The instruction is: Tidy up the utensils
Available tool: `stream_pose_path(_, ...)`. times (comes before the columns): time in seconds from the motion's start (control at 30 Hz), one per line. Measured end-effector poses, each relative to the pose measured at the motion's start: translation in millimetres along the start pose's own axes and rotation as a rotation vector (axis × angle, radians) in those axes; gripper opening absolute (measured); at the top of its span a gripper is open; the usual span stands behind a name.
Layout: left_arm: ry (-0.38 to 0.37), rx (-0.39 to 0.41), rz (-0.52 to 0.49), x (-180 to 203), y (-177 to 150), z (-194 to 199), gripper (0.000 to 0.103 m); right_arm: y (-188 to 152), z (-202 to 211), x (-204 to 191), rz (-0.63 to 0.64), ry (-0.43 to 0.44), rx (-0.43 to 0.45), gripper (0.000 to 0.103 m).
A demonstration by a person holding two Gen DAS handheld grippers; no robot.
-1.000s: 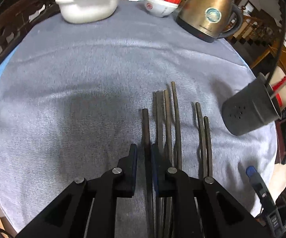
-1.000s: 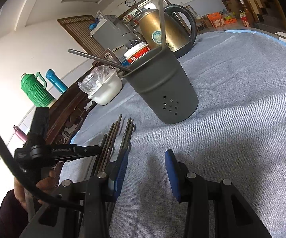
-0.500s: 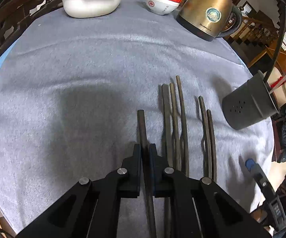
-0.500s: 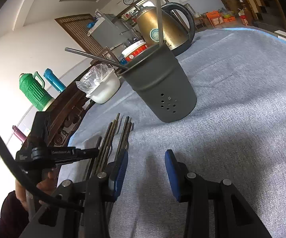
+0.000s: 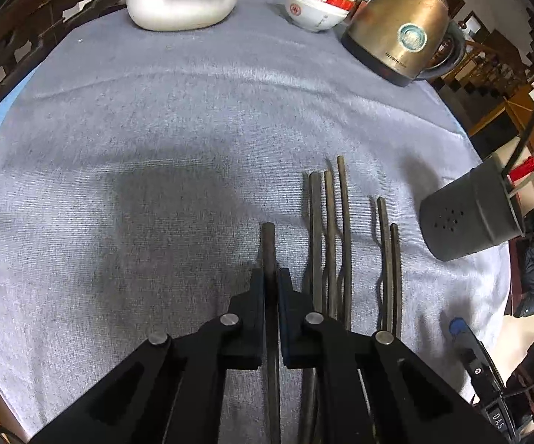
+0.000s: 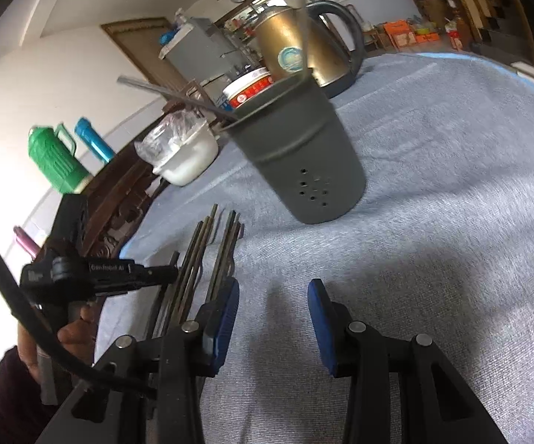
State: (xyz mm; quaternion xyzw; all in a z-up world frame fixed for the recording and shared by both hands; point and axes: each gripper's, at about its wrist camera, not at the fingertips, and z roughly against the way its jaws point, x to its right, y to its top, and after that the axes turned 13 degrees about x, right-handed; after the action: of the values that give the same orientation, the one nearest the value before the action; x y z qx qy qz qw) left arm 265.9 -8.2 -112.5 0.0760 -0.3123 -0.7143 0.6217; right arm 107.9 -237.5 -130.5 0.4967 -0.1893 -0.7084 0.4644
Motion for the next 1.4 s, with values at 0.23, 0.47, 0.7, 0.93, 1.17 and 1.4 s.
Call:
stream_pose_path(0.23,-0.029,0.129,-0.059,9,-2,52,0.007,12,-29,-47,0.116,-0.023,-0.065,0.033)
stream_pose_path(0.47,-0.068,0.227,-0.091,18,-5,97,0.007,9,-70,-61,0.153,-0.111,-0.167,0.012)
stream_pose_path(0.7,-0.100,0.263,-0.097,21,-5,115,0.007,7,-80,-64,0.161,-0.135,-0.205,0.010)
stream_pose_path(0.93,-0.097,0.281,-0.084,17,-4,123,0.006,12,-81,-59,0.179,-0.170,-0.276,0.009)
stream_pose_path(1.17,-0.094,0.295,-0.083,13,-1,128,0.006,20,-76,-48,0.166,-0.208,-0.308,0.008)
stream_pose_path(1.4,-0.068,0.205,-0.050,-1,5,107,0.006,24,-95,-57,0.192,-0.266,-0.351,0.011)
